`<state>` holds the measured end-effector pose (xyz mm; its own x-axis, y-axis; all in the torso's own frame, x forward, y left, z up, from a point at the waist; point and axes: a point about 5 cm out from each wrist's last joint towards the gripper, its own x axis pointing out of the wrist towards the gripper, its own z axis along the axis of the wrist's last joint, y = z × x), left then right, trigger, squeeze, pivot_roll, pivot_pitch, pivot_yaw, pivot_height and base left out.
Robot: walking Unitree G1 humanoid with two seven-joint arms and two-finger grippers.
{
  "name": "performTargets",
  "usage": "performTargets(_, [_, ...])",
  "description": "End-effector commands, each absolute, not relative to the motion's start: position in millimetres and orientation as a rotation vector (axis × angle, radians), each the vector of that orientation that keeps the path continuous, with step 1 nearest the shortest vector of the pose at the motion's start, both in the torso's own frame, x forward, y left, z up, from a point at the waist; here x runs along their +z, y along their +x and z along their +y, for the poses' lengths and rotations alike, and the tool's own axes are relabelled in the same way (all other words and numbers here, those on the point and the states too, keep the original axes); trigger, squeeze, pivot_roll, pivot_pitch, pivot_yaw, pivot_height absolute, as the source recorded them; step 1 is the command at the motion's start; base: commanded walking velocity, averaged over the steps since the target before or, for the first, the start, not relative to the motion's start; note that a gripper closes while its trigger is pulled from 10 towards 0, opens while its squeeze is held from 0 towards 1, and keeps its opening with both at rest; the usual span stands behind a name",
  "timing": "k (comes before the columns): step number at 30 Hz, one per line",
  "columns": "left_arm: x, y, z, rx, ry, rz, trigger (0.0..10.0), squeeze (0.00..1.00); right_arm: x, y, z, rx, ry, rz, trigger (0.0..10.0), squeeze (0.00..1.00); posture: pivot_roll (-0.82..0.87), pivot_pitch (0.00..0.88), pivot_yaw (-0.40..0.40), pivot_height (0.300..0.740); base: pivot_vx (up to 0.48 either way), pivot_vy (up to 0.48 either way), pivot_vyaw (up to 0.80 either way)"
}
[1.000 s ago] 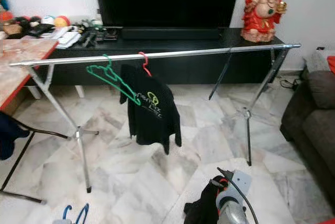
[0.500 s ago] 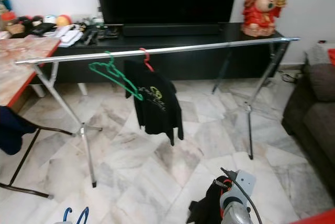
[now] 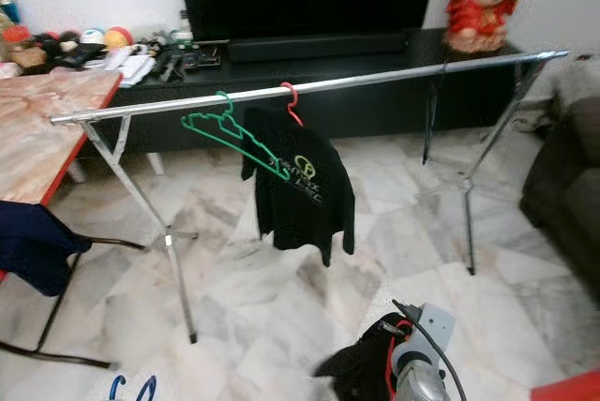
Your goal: Hang hanger
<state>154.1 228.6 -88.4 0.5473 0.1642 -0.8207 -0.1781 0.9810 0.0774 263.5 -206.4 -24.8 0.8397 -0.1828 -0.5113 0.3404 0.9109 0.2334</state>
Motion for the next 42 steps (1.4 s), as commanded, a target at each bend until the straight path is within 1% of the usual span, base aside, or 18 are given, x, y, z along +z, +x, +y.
performTargets(1, [-85.1, 157.1, 233.9, 0.203, -0.031, 0.928, 10.0, 0.00, -19.9, 269.2, -203.4, -0.260, 0.310, 0.478, 10.0, 0.00, -0.01, 0.037, 0.010, 0.740, 0.000, 0.000, 0.00])
performTargets(10, [-55.2, 206.6, 237.6, 0.088, -0.052, 0.703, 10.0, 0.00, -11.1, 279.1, -202.7, -0.240, 0.313, 0.441, 10.0, 0.00, 0.00, 0.032, 0.014, 0.740, 0.000, 0.000, 0.00])
performTargets(11, [-46.2, 221.1, 234.0, 0.030, -0.038, 0.657, 10.0, 0.00, -7.6, 282.9, -201.5, -0.225, 0.309, 0.427, 10.0, 0.00, 0.00, 0.029, 0.016, 0.740, 0.000, 0.000, 0.00])
performTargets(14, [-31.9, 241.4, 225.7, -0.028, -0.016, 0.573, 10.0, 0.00, -4.4, 286.9, -199.6, -0.212, 0.303, 0.419, 10.0, 0.00, -0.01, 0.026, 0.017, 0.740, 0.000, -0.154, 0.00])
performTargets(18, [-17.9, 257.7, 215.2, -0.101, 0.018, 0.492, 10.0, 0.00, -0.3, 291.7, -197.1, -0.187, 0.277, 0.412, 10.0, 0.00, -0.01, 0.022, 0.017, 0.740, 0.000, -0.461, 0.00])
performTargets(21, [-5.3, 271.2, 201.3, -0.201, 0.034, 0.440, 10.0, 0.00, 7.1, 299.4, -192.4, -0.130, 0.237, 0.389, 10.0, 0.00, -0.01, 0.014, 0.016, 0.740, 0.000, 0.000, 0.00])
performTargets(24, [3.0, 277.4, 191.7, -0.298, 0.042, 0.406, 10.0, 0.00, 13.6, 306.0, -188.4, -0.087, 0.226, 0.369, 10.0, 0.00, -0.01, 0.013, 0.015, 0.740, 0.000, 0.000, 0.00])
performTargets(27, [14.0, 283.4, 180.8, -0.493, 0.098, 0.405, 10.0, 0.00, 32.3, 322.9, -185.6, -0.030, 0.177, 0.326, 10.0, 0.00, -0.01, 0.001, 0.012, 0.740, 0.000, 0.000, 0.00])
performTargets(28, [15.9, 284.2, 179.0, -0.520, 0.105, 0.406, 10.0, 0.00, 35.1, 325.3, -185.3, -0.023, 0.174, 0.319, 10.0, 0.00, -0.01, 0.000, 0.011, 0.740, 0.000, 0.000, 0.00])
performTargets(29, [17.3, 284.9, 176.4, -0.561, 0.101, 0.420, 10.0, 0.00, 38.6, 328.4, -184.6, -0.010, 0.160, 0.315, 10.0, 0.00, -0.01, 0.000, 0.011, 0.740, 0.000, 0.000, 0.00])
performTargets(30, [19.9, 283.0, 168.1, -0.695, 0.117, 0.464, 10.0, 0.00, 47.5, 335.7, -180.6, 0.037, 0.115, 0.296, 10.0, 0.00, -0.01, 0.000, 0.010, 0.740, 0.000, 0.000, 0.00])
performTargets(31, [19.9, 283.0, 168.1, -0.695, 0.117, 0.464, 10.0, 0.00, 47.5, 335.7, -180.6, 0.037, 0.115, 0.296, 10.0, 0.00, -0.01, 0.000, 0.010, 0.740, 0.000, 0.000, 0.00])
performTargets(33, [22.1, 277.5, 159.8, -0.858, 0.165, 0.512, 10.0, 0.00, 52.2, 341.4, -174.9, 0.086, 0.047, 0.321, 10.0, 0.00, -0.01, 0.000, 0.009, 0.740, 0.000, 0.000, 0.00])
performTargets(34, [22.1, 277.5, 159.8, -0.858, 0.165, 0.512, 10.0, 0.00, 52.2, 341.4, -174.9, 0.086, 0.047, 0.321, 10.0, 0.00, -0.01, 0.000, 0.009, 0.740, 0.000, 0.000, 0.00])
performTargets(35, [24.7, 273.0, 154.1, -0.966, 0.182, 0.542, 10.0, 0.00, 55.5, 345.0, -170.6, 0.124, -0.012, 0.335, 10.0, 0.00, -0.01, 0.000, 0.008, 0.740, 0.000, 0.000, 0.00])
performTargets(36, [27.0, 272.1, 151.9, -1.011, 0.195, 0.553, 10.0, 0.00, 56.7, 346.7, -167.5, 0.151, -0.036, 0.346, 10.0, 0.00, -0.01, 0.000, 0.006, 0.740, 0.000, 0.000, 0.00])
performTargets(40, [33.9, 277.0, 143.0, -1.090, 0.241, 0.566, 10.0, 0.00, 64.6, 353.0, -151.5, 0.267, -0.074, 0.344, 10.0, 0.00, 0.00, 0.000, 0.002, 0.740, 0.000, 0.000, 0.00])
performTargets(42, [39.5, 280.6, 136.4, -1.115, 0.216, 0.552, 10.0, 0.00, 63.8, 353.0, -144.9, 0.333, -0.143, 0.371, 10.0, 0.00, 0.00, 0.000, -0.005, 0.740, 0.000, 0.000, 0.00])
